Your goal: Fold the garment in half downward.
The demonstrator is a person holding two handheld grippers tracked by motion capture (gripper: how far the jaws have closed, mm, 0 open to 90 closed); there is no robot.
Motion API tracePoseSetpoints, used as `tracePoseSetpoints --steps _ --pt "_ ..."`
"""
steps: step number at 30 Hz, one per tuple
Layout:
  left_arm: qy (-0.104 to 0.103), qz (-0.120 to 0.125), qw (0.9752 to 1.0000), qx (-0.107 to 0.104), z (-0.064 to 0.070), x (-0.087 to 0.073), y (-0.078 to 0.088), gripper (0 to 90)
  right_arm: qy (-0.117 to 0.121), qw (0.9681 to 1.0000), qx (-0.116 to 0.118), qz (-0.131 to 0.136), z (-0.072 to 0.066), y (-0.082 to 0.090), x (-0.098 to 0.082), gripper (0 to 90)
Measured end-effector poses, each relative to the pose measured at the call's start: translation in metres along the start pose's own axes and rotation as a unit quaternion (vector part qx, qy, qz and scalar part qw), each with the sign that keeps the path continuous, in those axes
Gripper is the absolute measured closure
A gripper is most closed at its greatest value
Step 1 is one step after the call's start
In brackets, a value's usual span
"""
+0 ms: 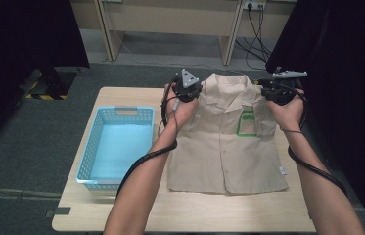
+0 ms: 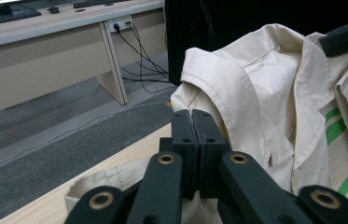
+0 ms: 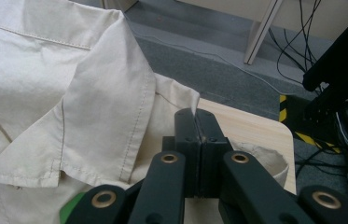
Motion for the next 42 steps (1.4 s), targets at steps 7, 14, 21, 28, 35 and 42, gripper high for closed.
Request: tracePoseSetpoints --steps 7,14,21,28,35,42 --pt "-0.005 0.003 1.0 0.001 0.0 0.002 0.001 88.4 -0.001 1.0 -0.002 0.006 0.0 0.001 0.001 89.7" --pt "-0.008 0.011 0.9999 0.003 0.0 0.005 0.002 88.3 -0.003 0.9999 -0.005 0.014 0.001 0.004 0.003 89.6" --pt "-0.01 0.005 0.9999 0.002 0.002 -0.003 0.0 88.3 -0.003 0.9999 -0.002 0.014 0.0 0.004 -0.001 89.6" --pt "-0.02 -0.006 0.9998 -0.005 0.009 -0.021 0.001 88.3 -0.004 0.9998 0.007 0.018 -0.002 0.006 -0.017 89.6" --pt "-0.036 -0.013 0.9992 -0.008 0.02 -0.029 0.005 88.3 0.0 0.9994 0.012 0.032 -0.004 0.017 -0.028 89.6" --pt "-0.038 -0.019 0.9989 -0.022 0.026 -0.041 0.014 88.3 0.001 0.9989 0.018 0.044 -0.006 0.03 -0.041 89.5"
Point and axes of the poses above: each handheld gripper's, and its own axes: y roughly backward along the jaws, x roughly out of its top, z roughly to its right, the point moved 8 cm from there along -y, roughly forward along the jaws, and after that the axes turned 5 degrees about -x, right-handed, at the moved point
